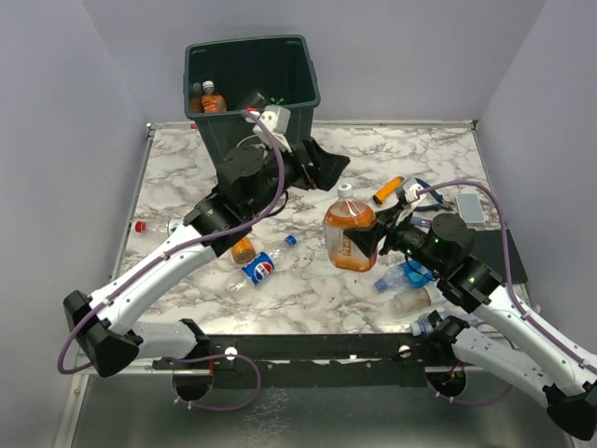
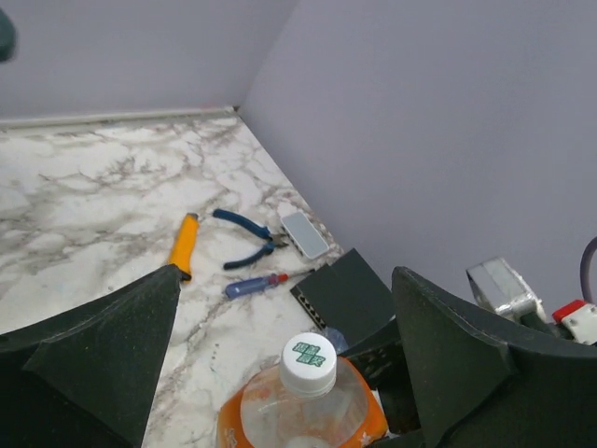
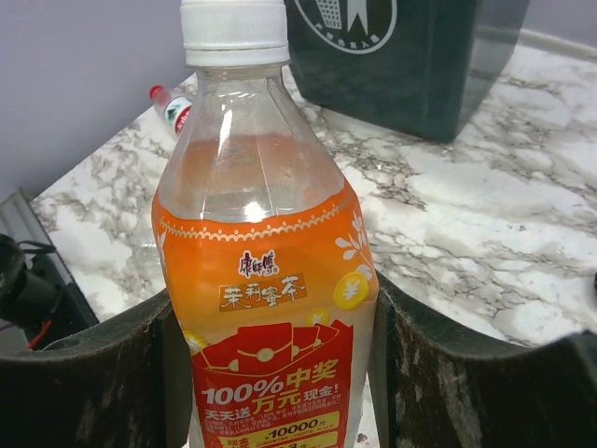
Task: Put the plastic bottles in the bin
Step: Pick up the plastic bottle from the corner of the board.
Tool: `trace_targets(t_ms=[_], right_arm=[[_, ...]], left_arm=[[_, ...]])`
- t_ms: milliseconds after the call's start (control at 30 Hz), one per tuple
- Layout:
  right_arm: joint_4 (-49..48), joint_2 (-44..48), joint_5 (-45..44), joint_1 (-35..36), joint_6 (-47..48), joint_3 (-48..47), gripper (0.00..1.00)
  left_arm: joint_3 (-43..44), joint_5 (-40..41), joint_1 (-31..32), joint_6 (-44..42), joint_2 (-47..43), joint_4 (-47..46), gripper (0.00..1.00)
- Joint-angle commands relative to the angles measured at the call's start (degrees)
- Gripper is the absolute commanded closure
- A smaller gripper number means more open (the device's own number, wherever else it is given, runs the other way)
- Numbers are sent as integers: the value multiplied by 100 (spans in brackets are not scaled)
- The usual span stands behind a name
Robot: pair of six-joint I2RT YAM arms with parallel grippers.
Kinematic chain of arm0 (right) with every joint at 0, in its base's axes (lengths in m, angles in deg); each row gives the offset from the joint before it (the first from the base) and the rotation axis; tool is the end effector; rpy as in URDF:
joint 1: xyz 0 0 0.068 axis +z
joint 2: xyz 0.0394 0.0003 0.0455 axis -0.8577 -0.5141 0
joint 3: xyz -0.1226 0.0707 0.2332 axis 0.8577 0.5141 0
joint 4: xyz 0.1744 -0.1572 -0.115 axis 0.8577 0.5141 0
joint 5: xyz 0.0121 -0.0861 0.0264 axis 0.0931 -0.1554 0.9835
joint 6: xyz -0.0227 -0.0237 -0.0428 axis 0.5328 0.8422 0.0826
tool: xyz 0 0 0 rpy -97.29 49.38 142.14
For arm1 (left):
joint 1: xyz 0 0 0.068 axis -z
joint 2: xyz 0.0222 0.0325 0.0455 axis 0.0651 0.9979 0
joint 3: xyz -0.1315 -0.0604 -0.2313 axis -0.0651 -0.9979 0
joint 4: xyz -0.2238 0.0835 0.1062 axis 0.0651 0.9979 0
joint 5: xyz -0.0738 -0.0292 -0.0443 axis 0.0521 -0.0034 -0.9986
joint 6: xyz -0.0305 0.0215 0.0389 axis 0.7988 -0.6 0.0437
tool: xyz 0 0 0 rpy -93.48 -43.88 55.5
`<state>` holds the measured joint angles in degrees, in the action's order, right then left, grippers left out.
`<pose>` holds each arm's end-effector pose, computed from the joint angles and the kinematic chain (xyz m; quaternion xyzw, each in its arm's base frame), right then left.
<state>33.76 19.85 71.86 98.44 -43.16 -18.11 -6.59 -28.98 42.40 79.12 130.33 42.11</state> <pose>0.1361 0.1190 0.3264 -0.2260 0.7089 0.3415 0.5743 0.1923 -0.1965 0.4465 0.0610 0.6796 -0.4382 0.5851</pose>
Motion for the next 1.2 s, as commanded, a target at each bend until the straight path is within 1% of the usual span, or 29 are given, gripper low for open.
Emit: trace_targets(t_ms=[0, 167, 233, 367, 467, 600, 700, 767, 833, 867, 900, 933, 967, 1000, 1167], right_arm=[[-287, 82, -497, 22, 352, 7, 60], [-473, 27, -539, 20, 374, 49, 60], [-502, -21, -523, 26, 373, 38, 60], [-539, -74, -513, 23, 363, 34, 60], [-551, -94, -521, 25, 341, 38, 60], [-560, -120, -504, 25, 307, 44, 60], [-560, -142, -487, 26, 286, 50, 60], [-533, -167, -442, 24, 268, 28, 59], [-455, -222, -347, 22, 227, -37, 54], [-409, -256, -224, 24, 182, -88, 42], [-363, -305, -77, 25, 116, -163, 27], [-190, -351, 83, 21, 18, -264, 12], [-69, -391, 229, 26, -88, -397, 3], [47, -428, 362, 24, -178, -522, 0], [458, -348, 934, 26, -522, -1239, 0]], left_arm=[[156, -1291, -7, 123, 498, 90, 6], [105, -2024, 0, 145, 771, -13, 11], [72, -2130, 1, 126, 799, -27, 13], [-36, -2192, -3, 54, 791, -26, 22], [-109, -2247, 1, 19, 790, -27, 32], [-196, -2106, 1, -51, 766, -24, 53], [-212, -2032, 1, -112, 760, -18, 58], [-204, -2021, 1, -140, 772, -19, 68], [-204, -1987, 1, -188, 780, -19, 83], [-196, -1952, 1, -227, 780, -19, 93], [-193, -1889, -5, -271, 766, -10, 100], [-168, -1803, 1, -353, 752, 1, 100], [-142, -1697, -1, -447, 723, 26, 100], [-96, -1549, -3, -554, 688, 63, 100], [401, -500, -57, -1063, 638, 131, 100]])
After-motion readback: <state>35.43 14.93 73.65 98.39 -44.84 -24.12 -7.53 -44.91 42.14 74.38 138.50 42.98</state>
